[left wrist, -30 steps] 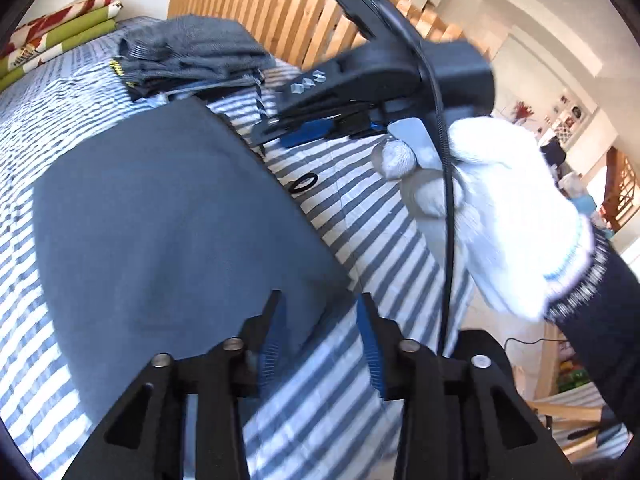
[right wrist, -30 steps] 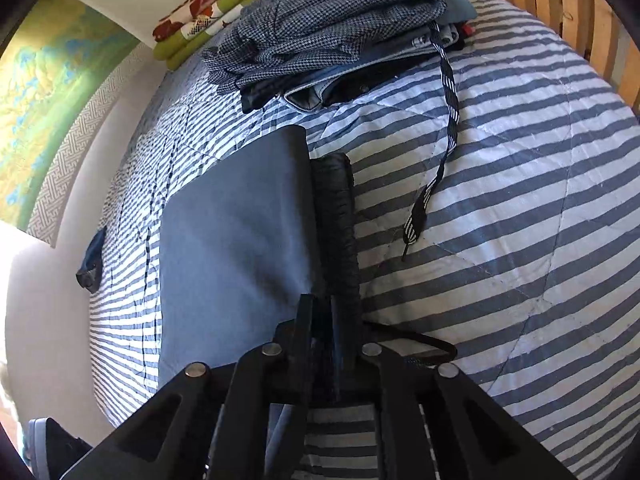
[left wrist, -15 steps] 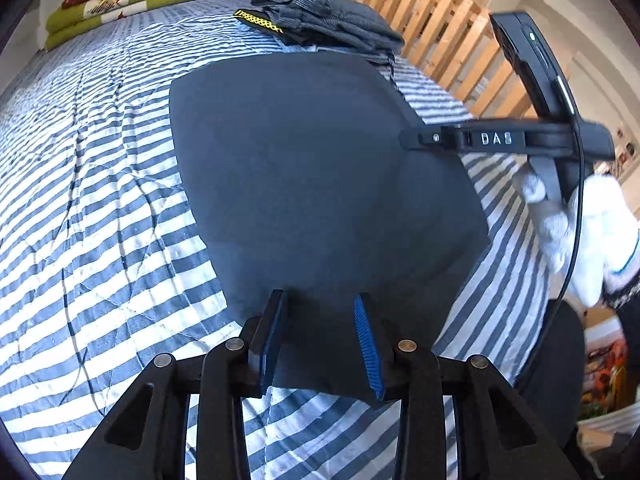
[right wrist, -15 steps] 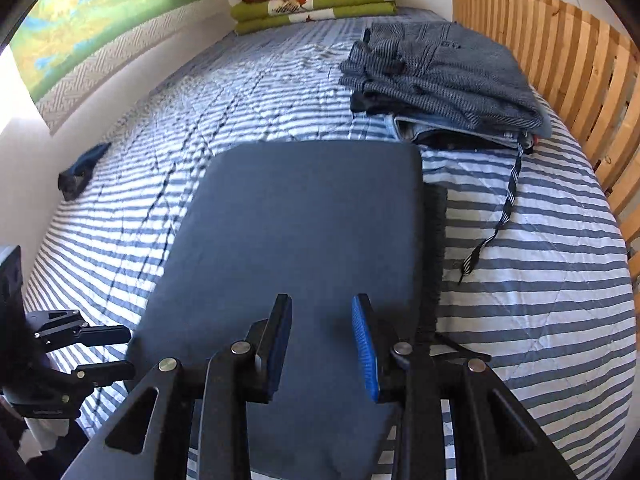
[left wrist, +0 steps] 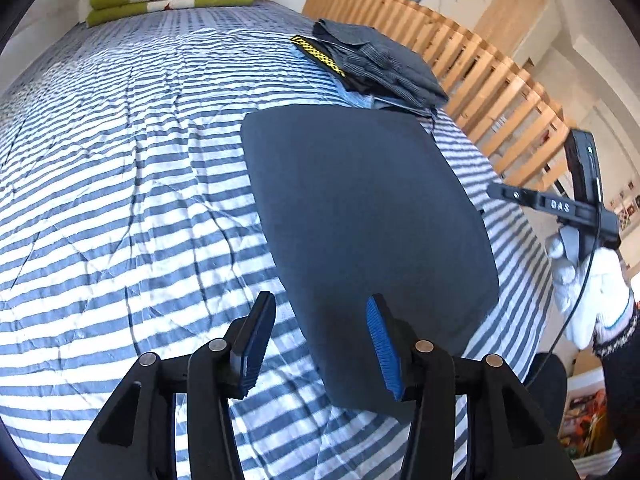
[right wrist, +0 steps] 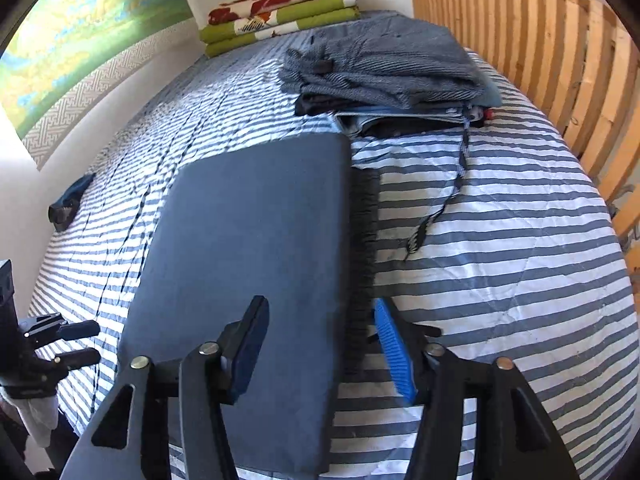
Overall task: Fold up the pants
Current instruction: 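Open both grippers and release the folded trousers, then grasp the folded trousers' edge with both grippers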
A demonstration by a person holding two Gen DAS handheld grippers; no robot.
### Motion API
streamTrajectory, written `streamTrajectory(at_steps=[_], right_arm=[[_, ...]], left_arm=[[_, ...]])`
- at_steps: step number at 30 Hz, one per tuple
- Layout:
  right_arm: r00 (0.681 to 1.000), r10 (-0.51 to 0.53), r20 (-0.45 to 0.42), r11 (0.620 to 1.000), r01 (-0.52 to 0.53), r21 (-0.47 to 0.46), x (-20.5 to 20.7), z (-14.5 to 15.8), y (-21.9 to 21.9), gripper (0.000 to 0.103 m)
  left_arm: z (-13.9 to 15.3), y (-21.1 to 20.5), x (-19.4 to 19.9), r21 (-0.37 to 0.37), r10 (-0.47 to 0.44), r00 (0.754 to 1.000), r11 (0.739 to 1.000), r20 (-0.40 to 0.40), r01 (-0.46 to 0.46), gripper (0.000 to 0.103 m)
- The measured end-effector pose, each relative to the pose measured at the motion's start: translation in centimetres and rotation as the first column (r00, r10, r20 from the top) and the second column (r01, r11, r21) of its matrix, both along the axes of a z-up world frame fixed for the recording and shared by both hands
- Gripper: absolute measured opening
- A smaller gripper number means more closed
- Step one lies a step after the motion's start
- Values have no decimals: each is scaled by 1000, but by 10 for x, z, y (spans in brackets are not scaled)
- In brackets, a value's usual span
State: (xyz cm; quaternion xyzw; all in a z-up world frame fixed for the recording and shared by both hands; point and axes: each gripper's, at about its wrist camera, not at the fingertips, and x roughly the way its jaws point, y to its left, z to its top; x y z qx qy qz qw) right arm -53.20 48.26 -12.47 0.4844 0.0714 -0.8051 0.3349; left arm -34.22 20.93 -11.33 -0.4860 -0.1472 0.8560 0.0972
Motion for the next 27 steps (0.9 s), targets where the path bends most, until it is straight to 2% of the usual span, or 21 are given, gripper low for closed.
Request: streamTrajectory(at_steps=[5,11,14,18,20,23,27], right_arm=[[994,-67,90,997,69,-20,-31,-1,16,63],[958,-25,285,995,50,-83,-55,-34,4,65],[947,-18,322,994,53,-101,-60,-45,-4,67],[945,-12,326,997,37,-71,-64,-53,-17,71],[945,-3,327,996,33,-88,-65,-50,-19,71],[955,8,298,999,5,-43,-66,-49,-28,72],[942,14,336,997,14,-82,-68,-46,-30,72]], left_arm=[[-17,-25,-49,122,65,993,989,101,-78,60],[-45,-30,-81,206,104,980,969,170,-139,63],[-49,-28,-83,203,94,980,971,174,-129,64],[-52,-26,-87,197,102,980,971,170,-135,63],[-51,-25,-85,187,92,981,974,168,-124,62],[-53,-21,-92,149,89,983,982,159,-113,61],[-53,-18,-98,136,84,984,985,156,-106,60]])
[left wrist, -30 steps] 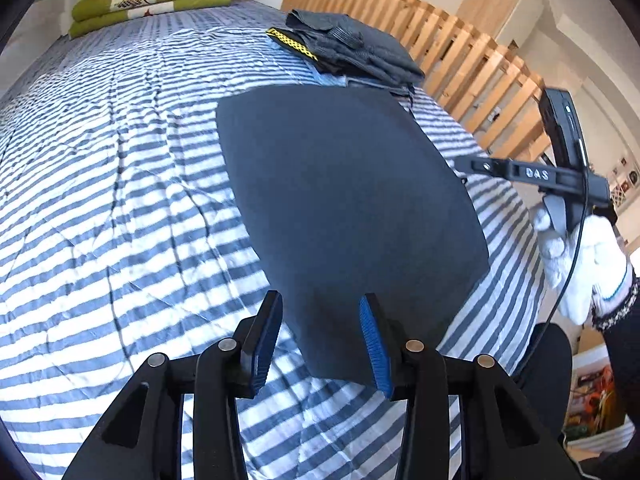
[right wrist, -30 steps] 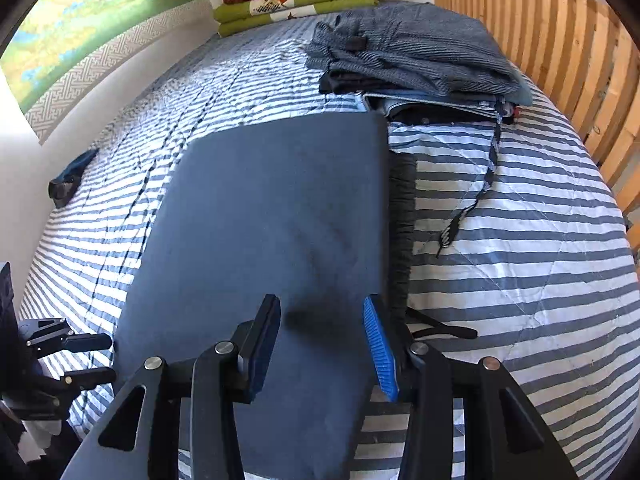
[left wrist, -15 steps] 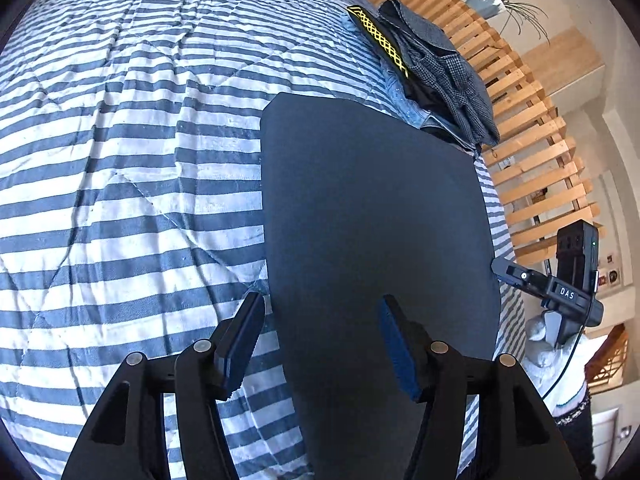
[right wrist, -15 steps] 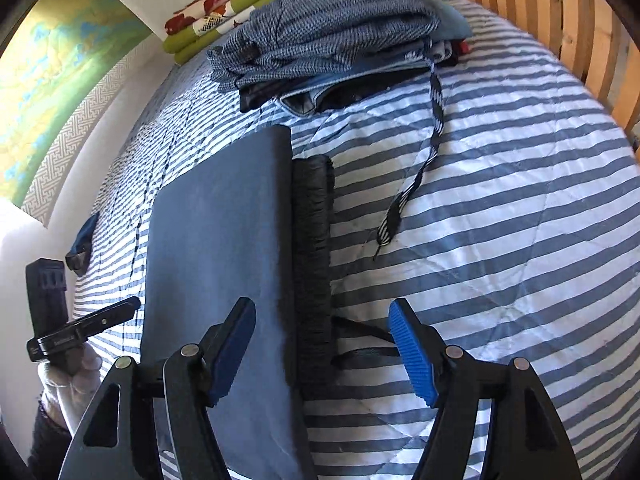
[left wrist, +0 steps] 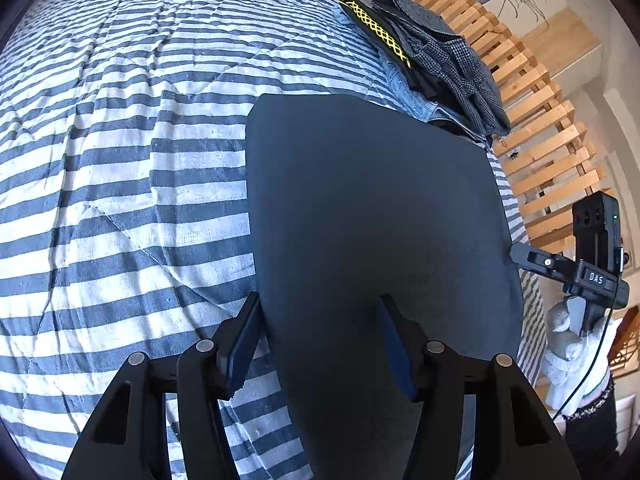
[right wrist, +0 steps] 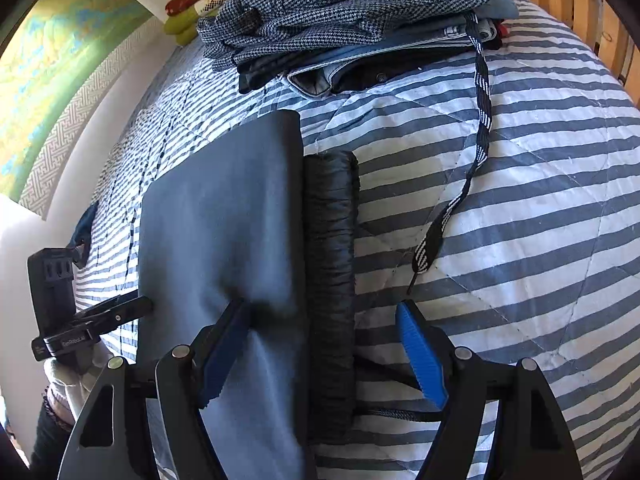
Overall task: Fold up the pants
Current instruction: 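Grasp the folded trousers' edge with both grippers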
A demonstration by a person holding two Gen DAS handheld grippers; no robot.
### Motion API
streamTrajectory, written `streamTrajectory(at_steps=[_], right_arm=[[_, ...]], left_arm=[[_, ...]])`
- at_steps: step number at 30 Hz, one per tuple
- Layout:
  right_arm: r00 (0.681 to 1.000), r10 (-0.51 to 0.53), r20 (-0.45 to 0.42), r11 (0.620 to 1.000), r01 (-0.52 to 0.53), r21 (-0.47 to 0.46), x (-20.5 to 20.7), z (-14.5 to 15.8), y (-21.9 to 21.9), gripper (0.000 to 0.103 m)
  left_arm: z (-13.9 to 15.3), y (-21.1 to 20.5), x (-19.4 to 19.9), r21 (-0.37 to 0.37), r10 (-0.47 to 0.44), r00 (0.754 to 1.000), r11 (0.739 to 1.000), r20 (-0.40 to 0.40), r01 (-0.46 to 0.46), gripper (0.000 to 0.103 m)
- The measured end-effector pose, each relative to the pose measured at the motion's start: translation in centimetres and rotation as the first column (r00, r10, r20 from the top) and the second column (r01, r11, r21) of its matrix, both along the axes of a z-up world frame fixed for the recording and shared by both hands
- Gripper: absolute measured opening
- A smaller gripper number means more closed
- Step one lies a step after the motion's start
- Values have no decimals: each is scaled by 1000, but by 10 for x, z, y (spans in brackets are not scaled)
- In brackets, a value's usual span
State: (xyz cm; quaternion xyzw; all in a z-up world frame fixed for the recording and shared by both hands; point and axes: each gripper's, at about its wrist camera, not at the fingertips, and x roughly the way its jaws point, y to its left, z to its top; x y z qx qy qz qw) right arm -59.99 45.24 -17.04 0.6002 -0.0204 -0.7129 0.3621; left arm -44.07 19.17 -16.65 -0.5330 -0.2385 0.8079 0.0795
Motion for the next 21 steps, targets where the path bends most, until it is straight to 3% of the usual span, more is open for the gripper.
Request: streamTrajectory(at_steps=[3,8,11,13,16,18,21], right_arm=[[999,23,-23,999,-24,-39,5,9,0,73],[998,41,-42,996,-37,87,7,-9,-15,80],[1000,13,-8,998,-12,54,3,-19,-16,90],[999,21,-25,999,-20,50,6,-18,-21,90],[998,52,-37,997,-50,52,15,-19,-30,86],[996,80,-35,996,-78,50,20,-18,-36,69],[996,74,-40,996,-72,58,19,-17,-38,67]], left_arm=[[0,1,-4,-3,0,1000,1000,2,0,60],[0,8,-5,-46,-28,1000,999,-5,28,58],[-1,8,-7,-38,-33,999,999,-3,33,51],[-1,9,-9,-33,-37,999,999,-1,37,37],[-2,15,-13,-40,-45,999,998,-4,45,24],[-1,19,-13,-47,-43,999,998,-11,43,21],[-1,19,-12,-40,-37,999,999,-21,36,20]])
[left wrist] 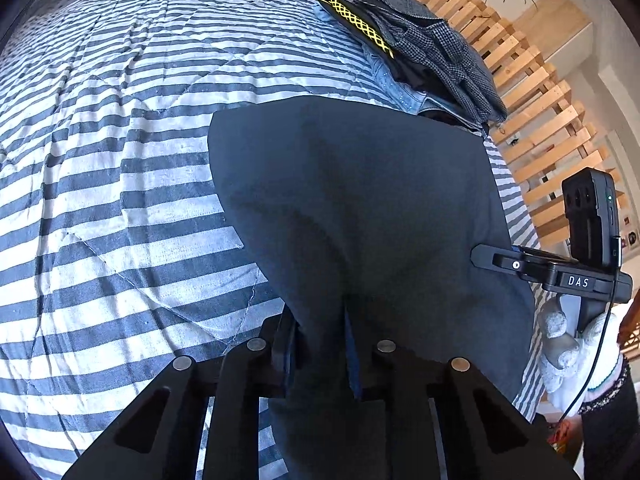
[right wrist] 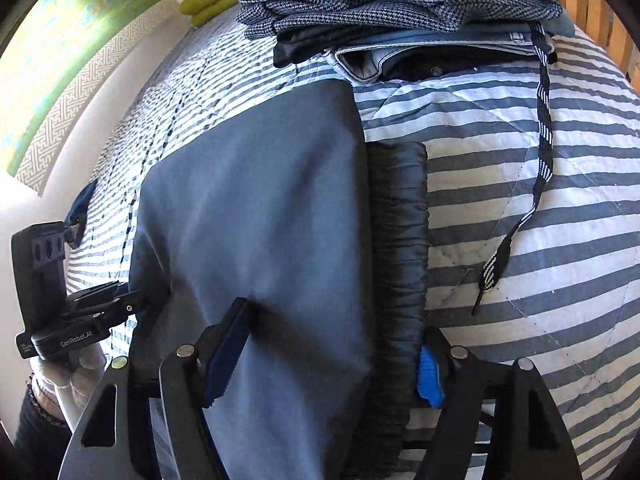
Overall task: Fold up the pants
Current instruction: 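Grasp the folded trousers' edge with both grippers, then lift the folded trousers with both grippers onto the clothes stack and release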
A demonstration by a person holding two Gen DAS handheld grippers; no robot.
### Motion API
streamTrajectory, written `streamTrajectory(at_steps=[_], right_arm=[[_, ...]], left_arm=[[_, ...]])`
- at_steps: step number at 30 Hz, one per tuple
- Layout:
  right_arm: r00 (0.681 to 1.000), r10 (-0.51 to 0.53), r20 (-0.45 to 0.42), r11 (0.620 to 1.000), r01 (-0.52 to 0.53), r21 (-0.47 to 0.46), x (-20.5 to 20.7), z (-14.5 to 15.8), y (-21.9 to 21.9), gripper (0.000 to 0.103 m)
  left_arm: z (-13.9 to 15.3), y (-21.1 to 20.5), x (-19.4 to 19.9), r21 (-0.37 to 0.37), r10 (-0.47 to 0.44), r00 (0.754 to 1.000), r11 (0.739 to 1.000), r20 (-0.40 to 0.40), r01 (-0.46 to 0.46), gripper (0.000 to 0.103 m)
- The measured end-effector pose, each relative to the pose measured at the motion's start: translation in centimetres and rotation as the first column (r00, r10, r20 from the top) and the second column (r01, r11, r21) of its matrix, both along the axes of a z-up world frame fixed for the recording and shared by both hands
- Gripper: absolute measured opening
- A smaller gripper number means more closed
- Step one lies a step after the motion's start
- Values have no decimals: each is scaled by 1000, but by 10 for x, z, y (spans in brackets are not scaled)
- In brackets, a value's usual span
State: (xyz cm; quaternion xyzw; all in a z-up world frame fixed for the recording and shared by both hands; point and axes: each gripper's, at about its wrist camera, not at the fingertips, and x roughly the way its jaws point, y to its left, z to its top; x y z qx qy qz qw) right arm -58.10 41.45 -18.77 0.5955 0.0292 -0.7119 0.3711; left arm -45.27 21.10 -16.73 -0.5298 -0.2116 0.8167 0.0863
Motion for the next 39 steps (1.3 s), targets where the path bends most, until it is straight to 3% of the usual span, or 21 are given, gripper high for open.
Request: streamTrajectory(at_steps=[2,5,6,7,10,12,14,16,20,25,32,39], right_arm=[[1000,-10,10,1000,10,-19,-2,1,6,61],[1000,-10,21,999,11,-46,-3,-3,10,60],[1000,-12,24,999,13,-50,-4,-4,10,61],[999,-16,35,998,18,-57,-5,-6,9,64],[1000,-23,-4,999,22,-29,1,-3,1,61],[997,-20,-69,1000,19,-13,9,8,1,48],[994,-15,-110,1000,12,-27,15,22,4,21],[995,-24,-98,998,19,-52,16,31,9,18],[988,2,-152,1000,-4,-17,29,35,5,17],[985,-33,-168,998,24,-52,37,43,10,16],[960,-34,-278,997,12,-80,52,91,22,16],[915,-99,-390,989,50,-136,47,154,44,15]], left_arm=[[-1,-2,-1,11,23,1000,1000,-3,-23,22],[-7,-9,-4,69,62,998,996,-5,-62,36],[-7,-12,-4,88,72,997,994,-2,-72,36],[-7,-13,-5,86,77,997,993,0,-77,28],[-1,-3,-4,21,65,998,998,-25,-64,15],[9,6,1,-3,42,997,999,-61,-42,14],[18,13,4,-18,23,996,1000,-88,-25,14],[29,20,7,-36,6,994,999,-110,-10,14],[36,22,11,-51,3,994,999,-112,-9,14],[55,18,26,-23,21,989,999,-149,-25,13],[120,30,36,-45,-25,965,999,-261,14,13],[191,49,13,-85,-81,925,995,-372,52,13]])
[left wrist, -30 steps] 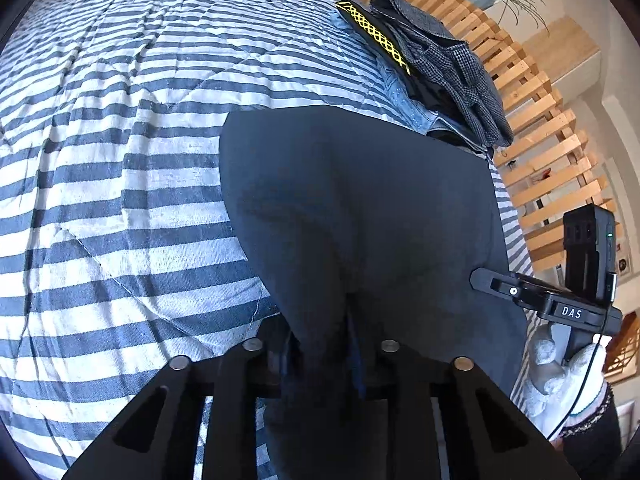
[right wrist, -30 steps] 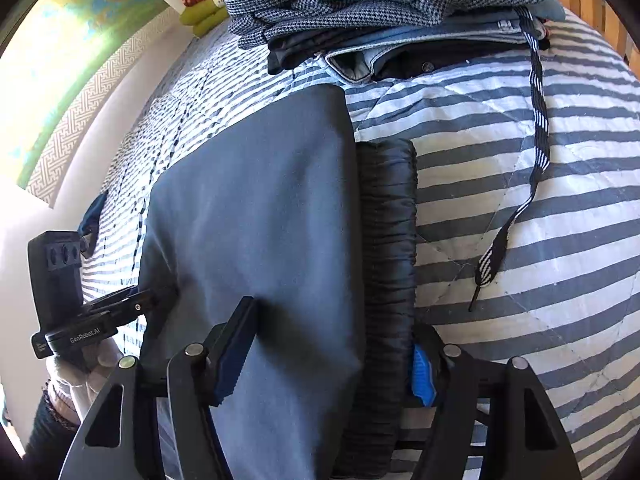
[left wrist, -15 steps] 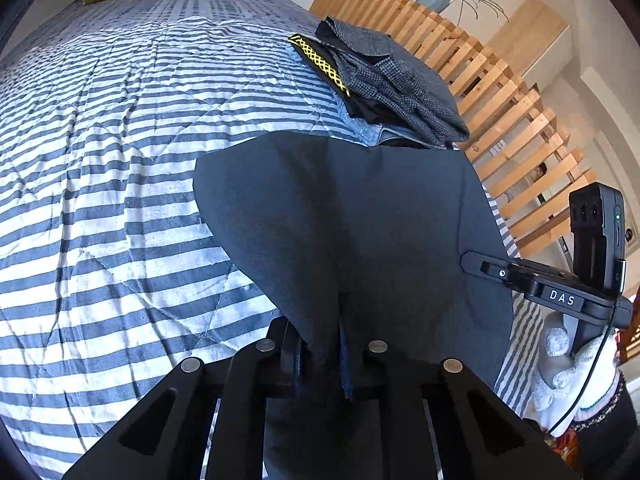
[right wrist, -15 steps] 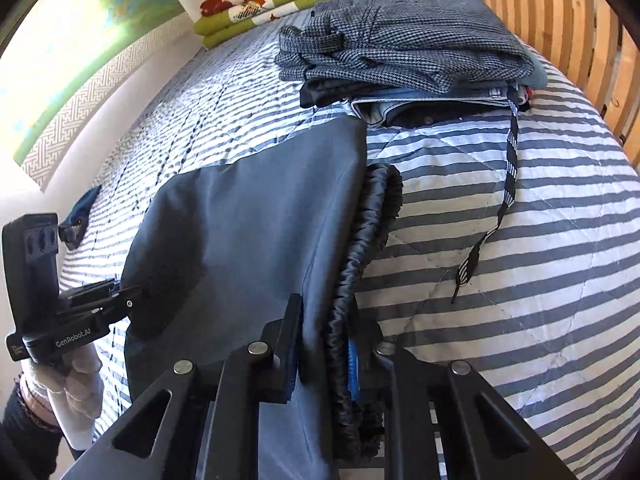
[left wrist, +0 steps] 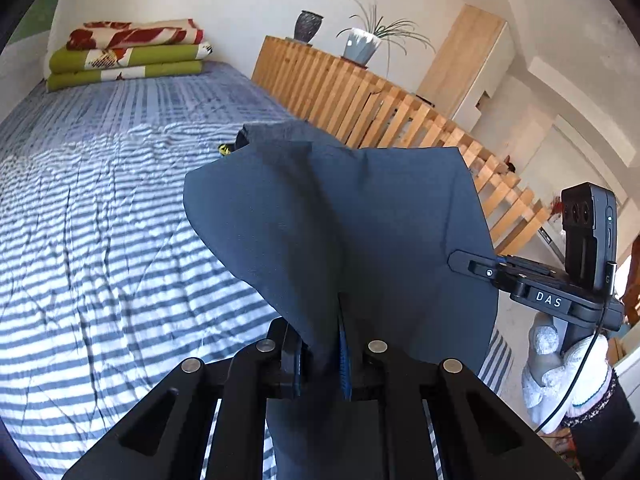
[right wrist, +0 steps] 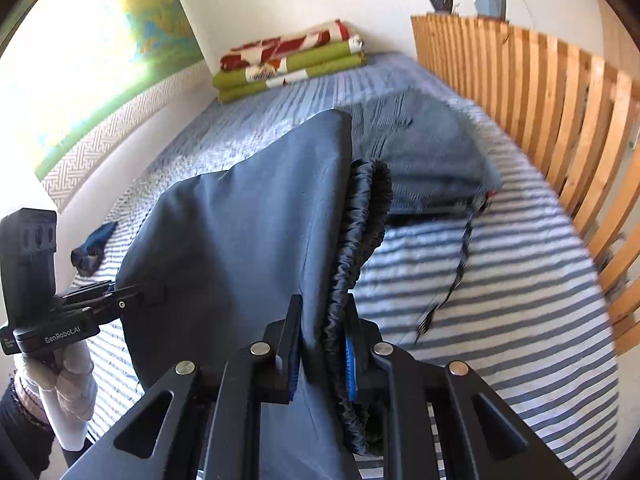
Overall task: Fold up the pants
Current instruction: 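Lift the folded trousers with both grippers onto the clothes stack and release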
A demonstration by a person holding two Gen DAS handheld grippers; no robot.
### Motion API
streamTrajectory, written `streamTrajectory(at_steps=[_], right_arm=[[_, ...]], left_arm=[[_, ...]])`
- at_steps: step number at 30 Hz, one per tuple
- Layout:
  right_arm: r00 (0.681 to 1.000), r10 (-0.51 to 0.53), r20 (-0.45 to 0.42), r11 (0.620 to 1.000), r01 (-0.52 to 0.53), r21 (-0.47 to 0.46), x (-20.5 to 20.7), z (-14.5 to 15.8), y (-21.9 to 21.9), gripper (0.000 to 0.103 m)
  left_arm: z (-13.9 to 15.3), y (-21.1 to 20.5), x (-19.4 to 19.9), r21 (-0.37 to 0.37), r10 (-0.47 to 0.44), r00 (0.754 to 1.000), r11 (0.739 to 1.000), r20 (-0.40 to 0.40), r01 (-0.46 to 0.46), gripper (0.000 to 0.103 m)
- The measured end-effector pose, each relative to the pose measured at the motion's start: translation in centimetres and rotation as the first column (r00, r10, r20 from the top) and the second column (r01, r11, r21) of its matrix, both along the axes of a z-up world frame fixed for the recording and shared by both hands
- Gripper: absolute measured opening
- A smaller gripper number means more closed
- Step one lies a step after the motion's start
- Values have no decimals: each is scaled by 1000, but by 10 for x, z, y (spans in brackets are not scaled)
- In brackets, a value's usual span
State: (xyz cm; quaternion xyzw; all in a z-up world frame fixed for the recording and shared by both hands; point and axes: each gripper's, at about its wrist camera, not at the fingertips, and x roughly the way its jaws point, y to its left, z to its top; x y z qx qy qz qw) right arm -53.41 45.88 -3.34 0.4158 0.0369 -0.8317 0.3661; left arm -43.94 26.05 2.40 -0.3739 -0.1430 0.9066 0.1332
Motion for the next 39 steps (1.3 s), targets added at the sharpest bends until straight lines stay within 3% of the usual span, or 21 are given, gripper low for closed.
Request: streamTrajectory(at_steps=[10,17,25,32,35,36,38,39], right_arm=[[978,-87,-188,995,78,-55,-56,100,8,16],[968,-123,-216,991,107,-84,-133,123,-14,16],[980,-143,-138,988,133,-77,-219,82,-36,15],[981,-166,-99,986,168,8,-284,31,-55,16],[977,-173,-122,976,186,113,-305,5,-69,21],[971,-186,-153,961,212,177,-311,-3,-74,24],[937,-247,-245,906,314,286,-318,-11,-76,31],[927,-263,-266,895,337,293,-320,-10,-73,32]], left_arm=[[83,17,-103,-48,-8,992,999,-124,2,13],[102,10,-205,-56,20,988,998,-153,-29,13],[55,-10,-326,-51,41,995,998,-89,-45,13],[-12,-18,-384,-10,76,997,997,-10,-76,15],[-41,-22,-399,-35,138,988,990,70,-136,32],[-44,-26,-403,-41,156,984,987,85,-153,47],[-46,-36,-400,-5,172,984,985,54,-172,50],[-44,-38,-395,-8,171,985,985,35,-171,51]])
